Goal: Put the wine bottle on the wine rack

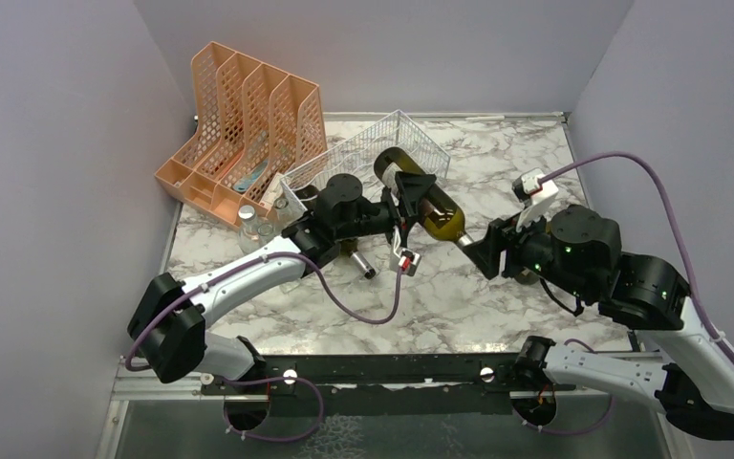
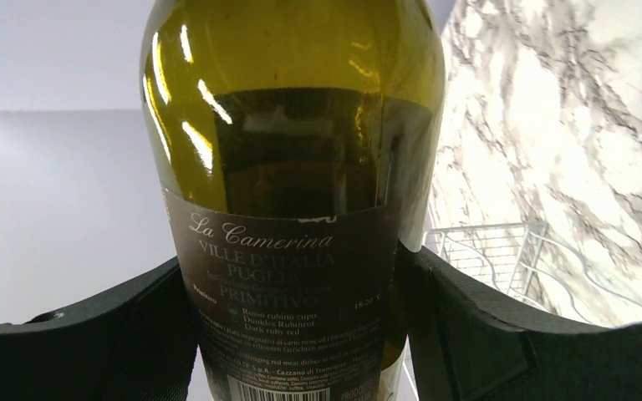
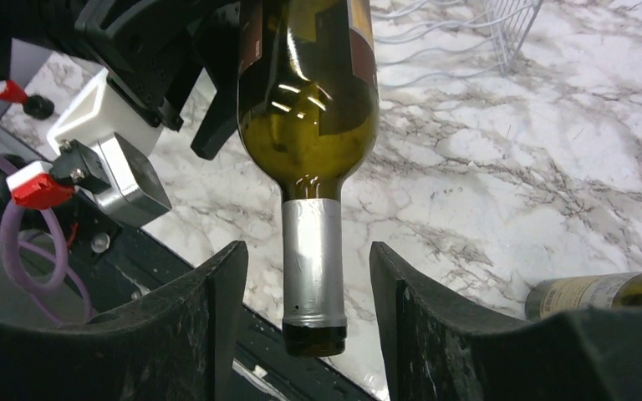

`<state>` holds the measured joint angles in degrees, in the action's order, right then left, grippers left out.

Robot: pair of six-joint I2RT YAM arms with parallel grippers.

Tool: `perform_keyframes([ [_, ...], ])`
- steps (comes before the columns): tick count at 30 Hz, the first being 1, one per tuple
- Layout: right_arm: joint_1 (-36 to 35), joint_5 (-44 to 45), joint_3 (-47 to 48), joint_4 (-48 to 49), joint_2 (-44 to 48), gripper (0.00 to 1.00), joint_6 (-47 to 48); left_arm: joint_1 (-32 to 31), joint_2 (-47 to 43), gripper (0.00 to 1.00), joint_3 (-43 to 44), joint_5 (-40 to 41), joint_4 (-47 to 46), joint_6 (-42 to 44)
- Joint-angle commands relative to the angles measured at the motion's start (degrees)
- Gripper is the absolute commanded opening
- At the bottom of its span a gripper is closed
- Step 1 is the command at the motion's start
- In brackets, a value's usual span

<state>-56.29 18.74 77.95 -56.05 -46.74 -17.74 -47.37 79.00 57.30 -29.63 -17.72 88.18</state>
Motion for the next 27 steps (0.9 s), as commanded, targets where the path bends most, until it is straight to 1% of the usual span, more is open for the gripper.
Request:
perform_keyframes([
  [1, -0.31, -4.87, -3.42, 1.10, 0.24, 0.58, 0.02, -0.32, -3.80, 0.00, 2.39, -3.02, 3.28, 7.50],
  [6, -0.26, -5.40, -7.58, 3.07, -1.23, 0.58, -0.77, -0.35, -4.26, 0.00, 2.48, -2.16, 5.64, 10.18],
  [11, -0.26, -6.06, -12.76, 8.02, -1.65, 0.56, -2.19, -0.67, -5.02, 0.00, 2.53, -2.55, 7.08, 11.82],
  [18, -0.31, -7.46, -15.95, 12.25, -4.68, 0.52, -4.48, -1.21, -5.26, 0.00, 2.87, -2.49, 8.30, 13.37],
  [25, -0.30, -4.71, -17.16, 12.91, -6.16, 0.41, -6.08, -1.49, -5.43, 0.00, 2.94, -1.87, 8.89, 14.07],
  [27, -0.28, -3.72, -17.66, 13.26, -5.87, 0.33, -6.33, -1.55, -5.52, 0.00, 3.30, -1.53, 9.35, 13.71],
])
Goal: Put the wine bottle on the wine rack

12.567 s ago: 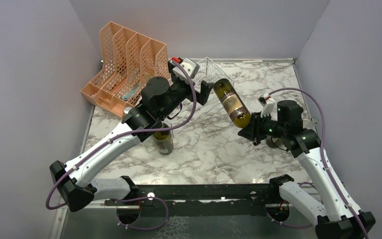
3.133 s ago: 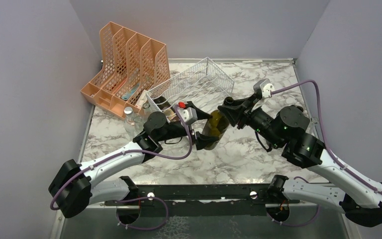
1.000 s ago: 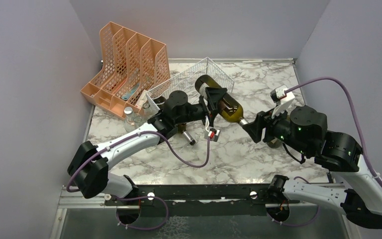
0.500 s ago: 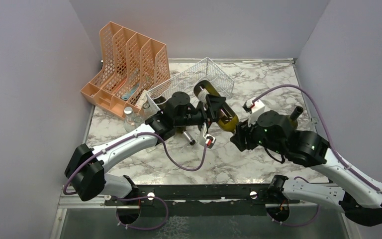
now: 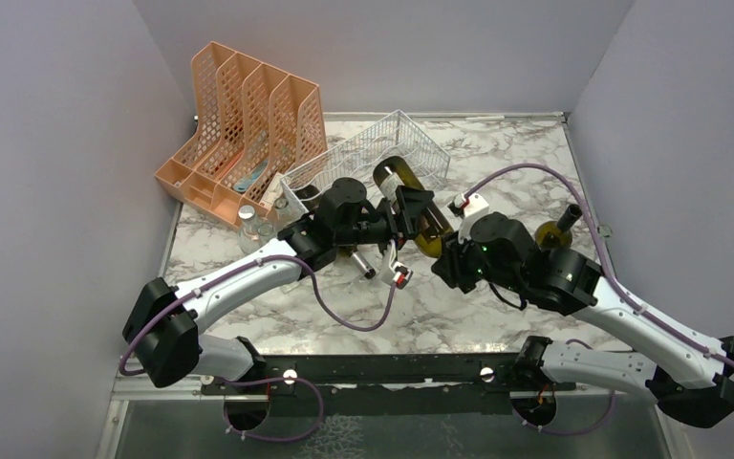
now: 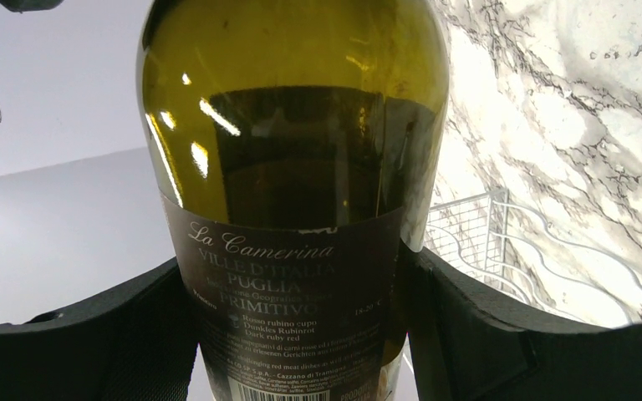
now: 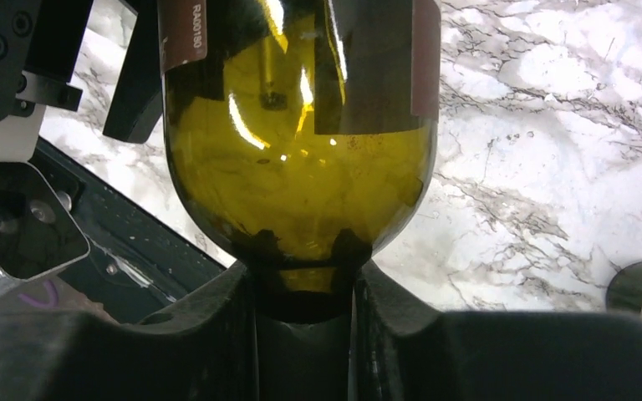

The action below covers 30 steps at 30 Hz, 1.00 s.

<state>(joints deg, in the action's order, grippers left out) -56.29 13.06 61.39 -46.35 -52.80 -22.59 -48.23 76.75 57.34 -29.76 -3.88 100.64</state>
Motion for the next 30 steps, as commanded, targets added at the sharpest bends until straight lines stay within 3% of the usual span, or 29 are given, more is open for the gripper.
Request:
perform_keyframes([
  [1, -0.24, 2.39, -1.31, 3.93, 0.38, 0.27, -1.45, -0.65, -3.27, 0.00, 3.30, -1.20, -4.27, 1.05],
  [4, -0.23, 3.90, -1.44, 4.99, 0.93, 0.02, -1.29, -0.68, -3.27, 0.00, 3.07, -0.55, -4.22, 0.41],
  [5, -0.24, 4.53, -1.44, 5.30, 1.05, 0.01, -1.13, -0.65, -3.35, 0.11, 2.86, -0.53, -4.32, -0.13],
  [8, -0.28, 7.49, -1.27, 6.25, 1.87, 0.01, -1.10, -0.64, -3.90, 0.70, -0.03, -0.73, -9.06, -2.78],
  [9, -0.23, 8.41, -1.35, 6.72, 2.45, 0.01, -1.09, -0.64, -4.04, 0.97, -1.02, -0.86, -11.20, -3.87],
  [16, -0.26, 19.40, -1.05, 6.64, 5.61, 0.01, -5.59, -0.73, -3.71, 0.99, -1.09, -0.36, -10.59, -5.36],
  [23, -0.29, 21.19, -2.50, 2.98, 5.99, 0.01, -8.86, -0.86, -4.98, 0.99, -2.17, 1.73, -16.09, -19.12],
  [26, -0.28, 21.07, -3.99, 1.59, 5.37, 0.01, -11.25, -0.82, -4.54, 0.99, -1.32, 8.27, -19.32, -29.03],
  [30, -0.24, 20.15, -6.88, 0.48, 4.29, 0.01, -15.08, -0.82, -5.25, 0.99, 0.56, 20.42, -21.99, -51.01],
])
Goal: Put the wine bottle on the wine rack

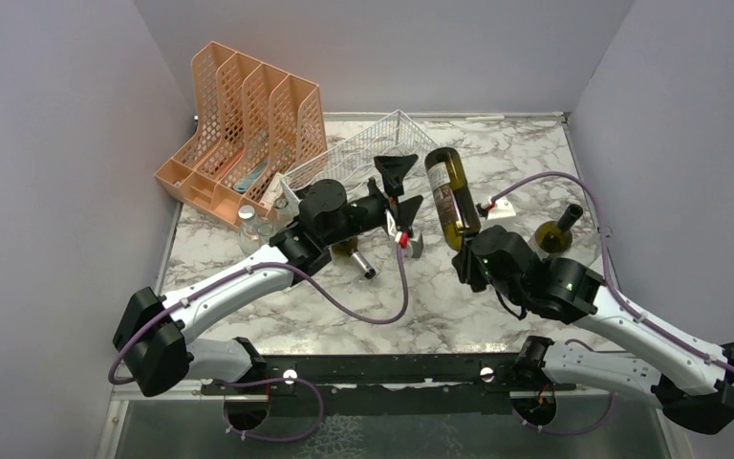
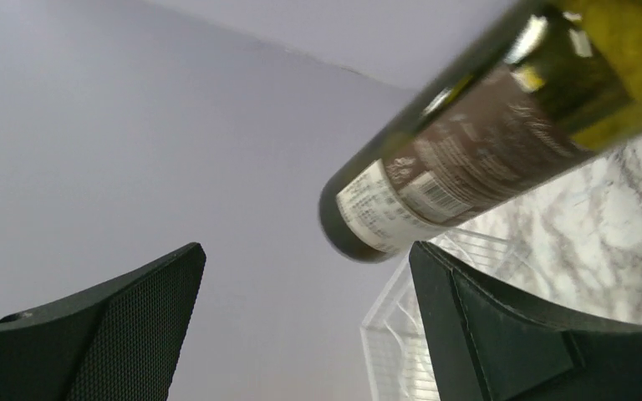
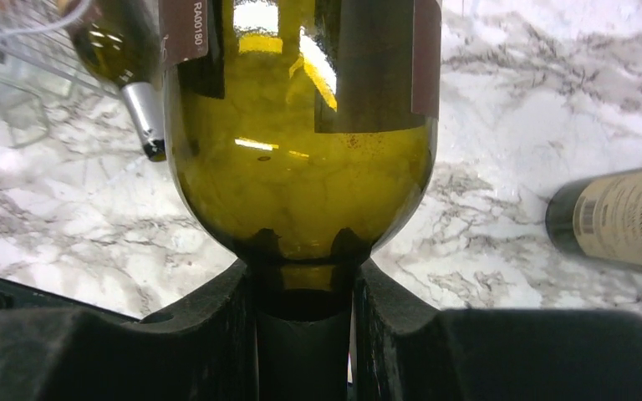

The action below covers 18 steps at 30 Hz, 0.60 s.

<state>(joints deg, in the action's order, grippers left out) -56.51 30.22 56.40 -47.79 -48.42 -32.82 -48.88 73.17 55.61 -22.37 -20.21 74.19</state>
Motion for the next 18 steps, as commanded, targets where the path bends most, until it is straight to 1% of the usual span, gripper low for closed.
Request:
perform_keyframes([
  [1, -0.03, 1.95, -3.07, 2.82, 0.02, 0.01, -4.95, -0.16, -2.05, 0.99, 2.89, 17.30, -6.05, -30.34],
  [4, -0.09, -2.48, -6.99, 6.57, 0.34, 0.01, -4.90, -0.16, -3.81, 0.99, 4.57, 29.33, -6.27, -45.36],
  [5, -0.05, -4.45, -8.03, 7.70, 0.35, 0.01, -4.89, -0.16, -4.74, 0.99, 4.43, 31.67, -6.13, -49.36],
  [6, -0.01, -6.07, -9.15, 8.84, 0.30, 0.01, -4.89, -0.16, -5.85, 0.99, 3.98, 32.78, -5.97, -52.40],
  [10, -0.02, -10.24, -12.56, 12.26, -0.28, 0.01, -5.20, -0.17, -10.22, 0.99, 0.20, 31.40, -3.97, -63.48],
  [13, -0.01, -12.06, -14.72, 14.01, -0.81, 0.01, -5.48, -0.16, -11.96, 0.99, 1.06, 33.19, 3.96, -73.04],
  [16, -0.06, -13.38, -16.73, 16.09, -1.06, 0.01, -5.04, -0.20, -13.07, 0.99, 2.53, 35.71, 13.51, -79.18],
  [18, -0.05, -14.53, -18.31, 18.53, -1.33, 0.01, -3.62, -0.21, -13.93, 0.99, 2.69, 39.55, 18.66, -83.03],
])
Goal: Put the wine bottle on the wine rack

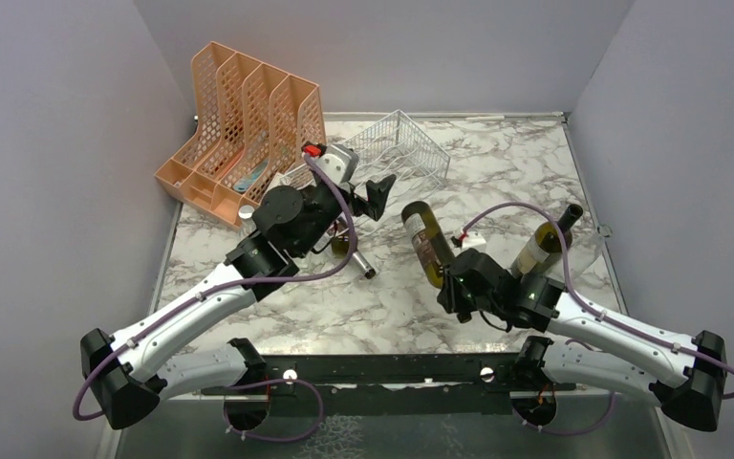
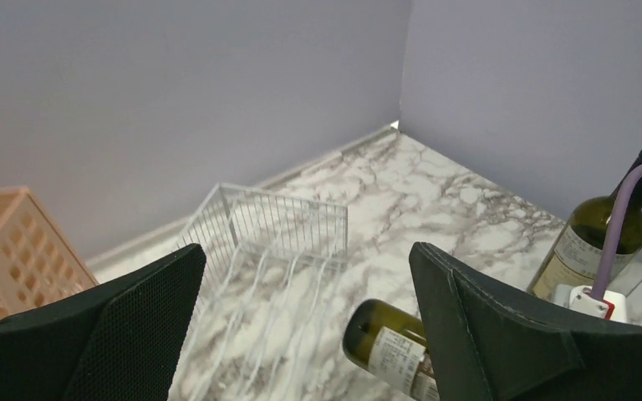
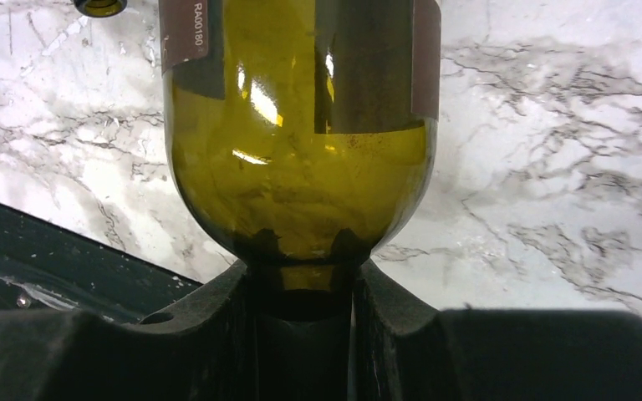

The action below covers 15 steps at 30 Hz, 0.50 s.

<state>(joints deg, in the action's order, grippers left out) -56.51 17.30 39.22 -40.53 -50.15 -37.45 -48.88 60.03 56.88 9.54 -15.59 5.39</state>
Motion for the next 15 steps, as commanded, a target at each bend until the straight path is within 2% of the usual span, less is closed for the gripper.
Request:
perform_keyframes([
  [1, -0.03, -2.01, -1.77, 12.40, 0.15, 0.01, 1.54, -0.17, -1.24, 0.99, 1.36, 8.94, 16.25, -15.24],
  [5, -0.07, -3.98, -2.59, 15.24, -2.21, 0.01, 3.33, -0.17, -3.17, 0.99, 1.15, 8.72, 20.92, -15.93],
  [15, -0.06, -6.76, -2.08, 20.55, -9.06, 0.01, 7.08, -0.16, -4.52, 0.99, 2.30, 7.32, 21.76, -13.07],
])
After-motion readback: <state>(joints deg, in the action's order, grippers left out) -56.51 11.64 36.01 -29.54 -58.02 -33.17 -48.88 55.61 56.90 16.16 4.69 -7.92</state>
